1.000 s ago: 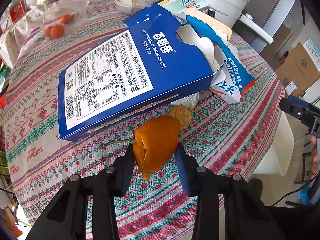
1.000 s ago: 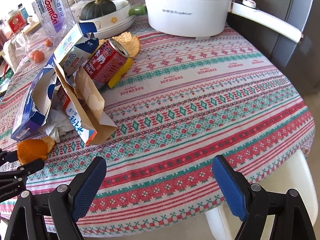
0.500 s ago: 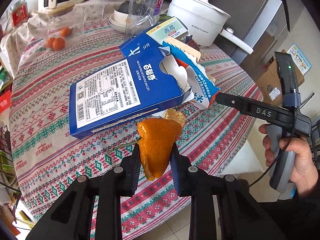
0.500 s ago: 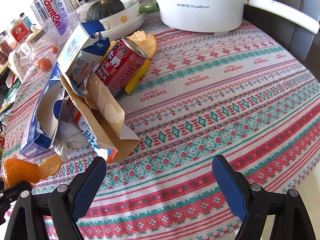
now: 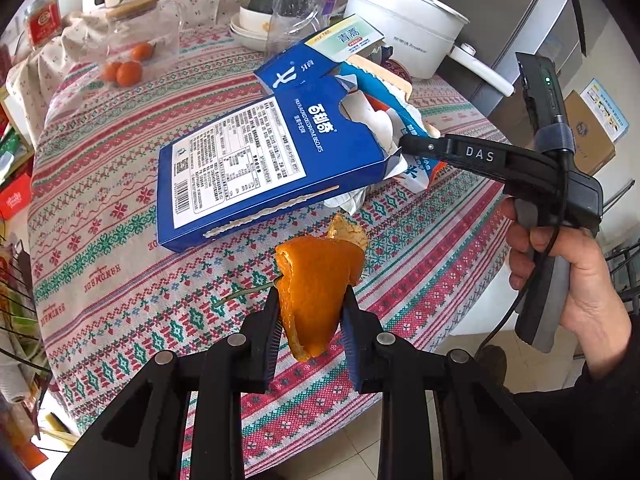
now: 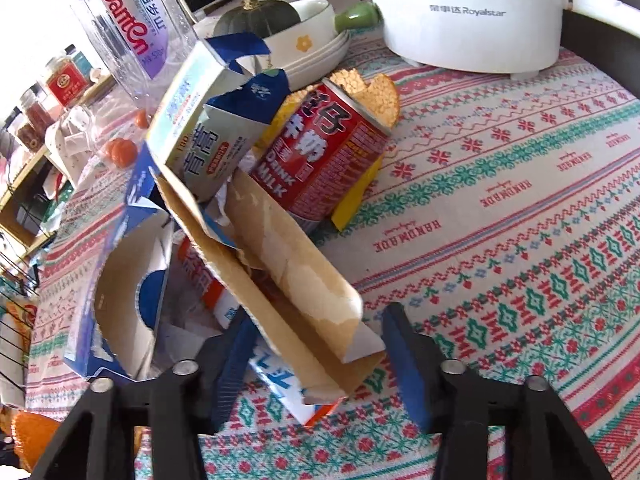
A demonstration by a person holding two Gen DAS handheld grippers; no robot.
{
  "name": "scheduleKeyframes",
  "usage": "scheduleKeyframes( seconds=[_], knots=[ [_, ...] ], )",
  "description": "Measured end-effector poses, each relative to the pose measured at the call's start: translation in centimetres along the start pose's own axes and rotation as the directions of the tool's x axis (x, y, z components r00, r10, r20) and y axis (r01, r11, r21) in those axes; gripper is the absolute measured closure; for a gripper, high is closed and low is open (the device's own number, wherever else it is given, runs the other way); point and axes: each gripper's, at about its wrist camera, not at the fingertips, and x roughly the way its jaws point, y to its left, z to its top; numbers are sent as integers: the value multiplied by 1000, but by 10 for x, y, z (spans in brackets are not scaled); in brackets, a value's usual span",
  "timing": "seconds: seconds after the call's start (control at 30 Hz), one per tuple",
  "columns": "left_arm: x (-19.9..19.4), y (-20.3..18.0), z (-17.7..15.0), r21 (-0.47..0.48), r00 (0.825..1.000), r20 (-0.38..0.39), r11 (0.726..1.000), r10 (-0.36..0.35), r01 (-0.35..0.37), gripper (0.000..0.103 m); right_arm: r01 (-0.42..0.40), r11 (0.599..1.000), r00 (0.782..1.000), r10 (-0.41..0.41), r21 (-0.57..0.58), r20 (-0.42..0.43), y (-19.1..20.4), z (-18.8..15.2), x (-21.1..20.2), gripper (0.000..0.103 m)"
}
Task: Collect trash
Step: 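Grasp the brown paper bag with the right tool while the left tool holds the peel, then drop the orange peel and paper bag into the white bin with both tools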
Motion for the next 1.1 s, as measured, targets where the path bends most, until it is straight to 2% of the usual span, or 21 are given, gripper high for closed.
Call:
scheduleKeyframes(
  seconds=[0.03, 0.2, 0.47, 0.73, 1.1],
  knots=[
    [0, 0, 0, -4, 1000, 0, 1000, 0, 0, 74, -3, 1000, 1000, 3, 3, -2, 1, 0, -2, 80],
    [-1, -7, 3, 1, 1000, 10, 1000, -9, 9, 74, -12, 1000, 1000, 11, -27, -25, 4, -1, -18, 88],
    [3, -39, 6, 55, 999, 13, 998, -31, 31, 74, 13, 999, 999, -14, -37, -35, -11, -7, -64, 91],
    [7, -82, 10, 111, 998, 25, 992, -64, 61, 74, 75, 997, 997, -74, 3, -31, -54, -20, -113, 92],
    [20, -159, 13, 207, 990, 18, 969, -140, 134, 74, 167, 982, 986, -168, 90, -3, -120, -43, -180, 92]
  ],
)
